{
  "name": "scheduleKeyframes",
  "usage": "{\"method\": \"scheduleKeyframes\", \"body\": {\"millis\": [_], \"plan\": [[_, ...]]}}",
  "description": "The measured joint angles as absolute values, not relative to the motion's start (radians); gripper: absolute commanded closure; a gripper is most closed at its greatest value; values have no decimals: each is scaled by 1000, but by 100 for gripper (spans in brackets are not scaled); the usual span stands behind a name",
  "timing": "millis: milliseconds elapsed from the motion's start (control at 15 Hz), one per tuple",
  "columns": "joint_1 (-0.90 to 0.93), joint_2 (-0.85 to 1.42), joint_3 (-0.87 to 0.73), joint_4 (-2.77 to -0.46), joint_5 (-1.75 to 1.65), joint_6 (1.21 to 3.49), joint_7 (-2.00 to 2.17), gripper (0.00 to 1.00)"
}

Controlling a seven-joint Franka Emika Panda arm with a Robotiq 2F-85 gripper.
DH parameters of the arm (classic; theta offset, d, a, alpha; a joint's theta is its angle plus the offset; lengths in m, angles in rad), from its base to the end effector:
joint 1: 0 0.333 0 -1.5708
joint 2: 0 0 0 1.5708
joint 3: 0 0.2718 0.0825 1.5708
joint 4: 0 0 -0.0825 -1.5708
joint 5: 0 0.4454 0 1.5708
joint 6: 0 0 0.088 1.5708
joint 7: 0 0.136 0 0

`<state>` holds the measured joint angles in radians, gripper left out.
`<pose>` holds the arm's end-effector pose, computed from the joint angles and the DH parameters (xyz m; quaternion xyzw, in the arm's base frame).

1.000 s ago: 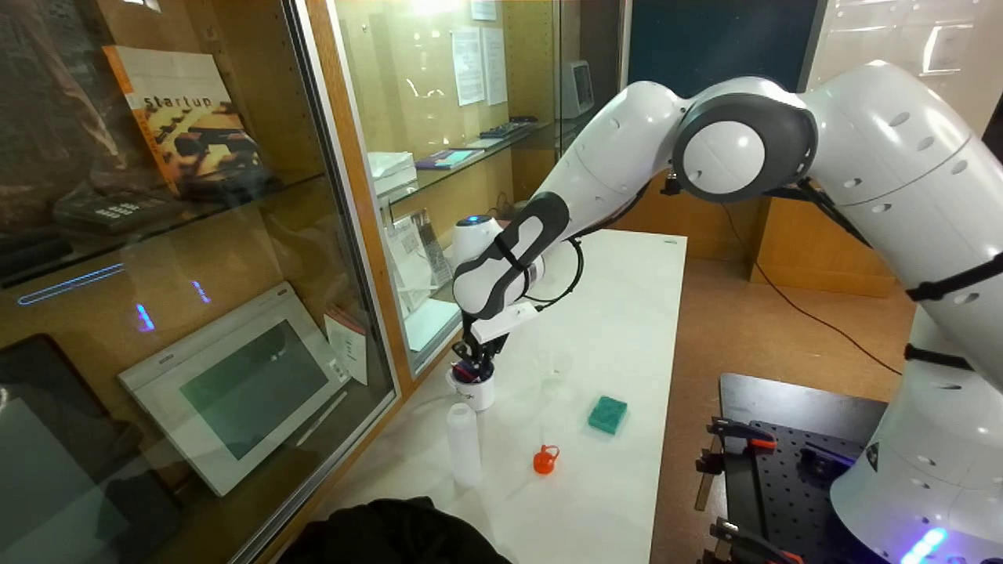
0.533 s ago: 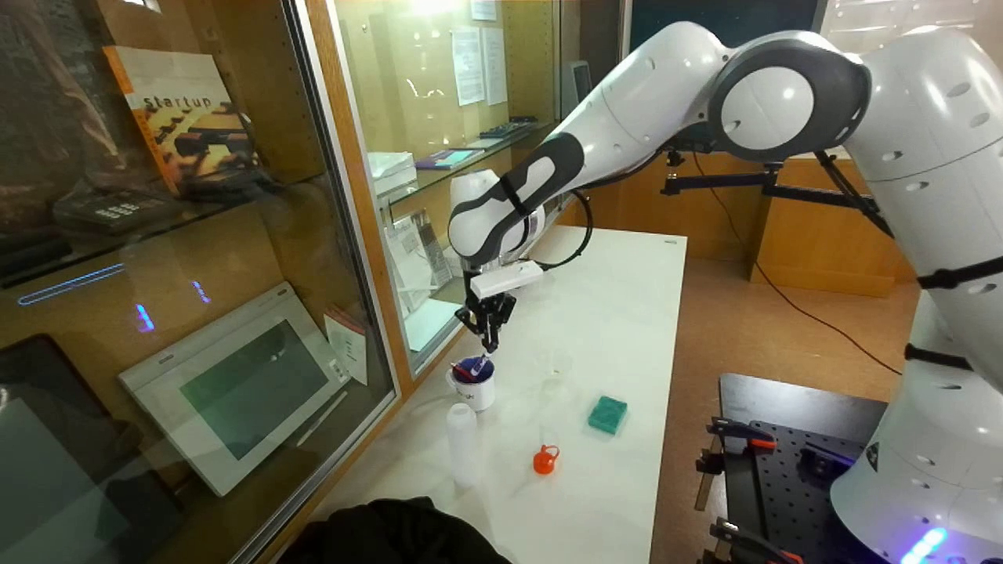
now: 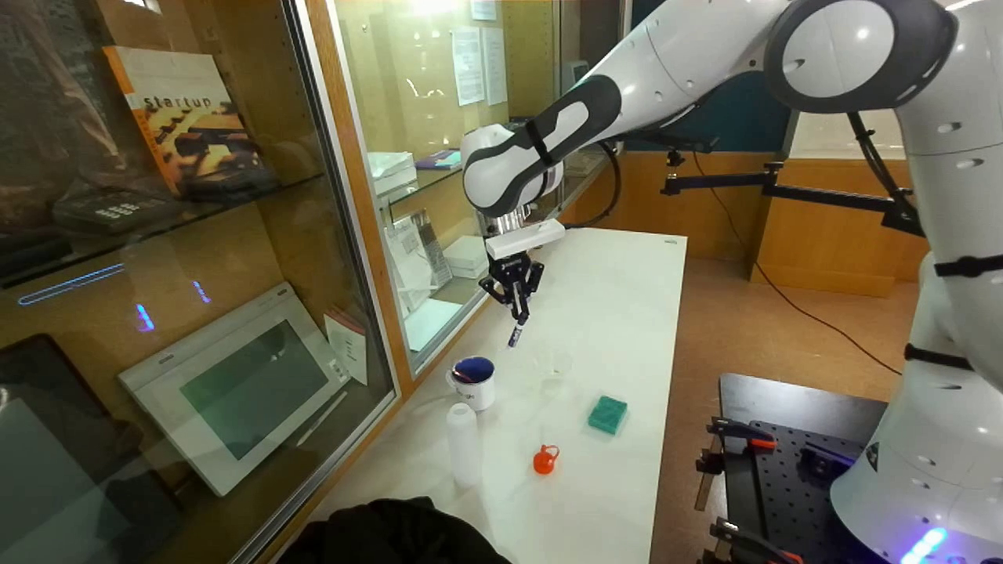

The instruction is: Remove the marker and pen from the white cup and put them in the plastic cup

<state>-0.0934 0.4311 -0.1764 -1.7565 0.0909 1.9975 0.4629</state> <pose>0.6397 -0.1673 0.2089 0.9232 -0.3735 -0.0908 0.0066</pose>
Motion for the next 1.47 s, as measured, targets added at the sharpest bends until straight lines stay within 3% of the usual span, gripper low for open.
{"method": "scheduleKeyframes", "body": {"millis": [467,933,1467], "plan": [[-108,392,-229,-1887,85,2054,596,95],[-154,408,-251,-1973,128,2330,598,95],[-152,435,-251,-1973,142,2271,641,95]]}}
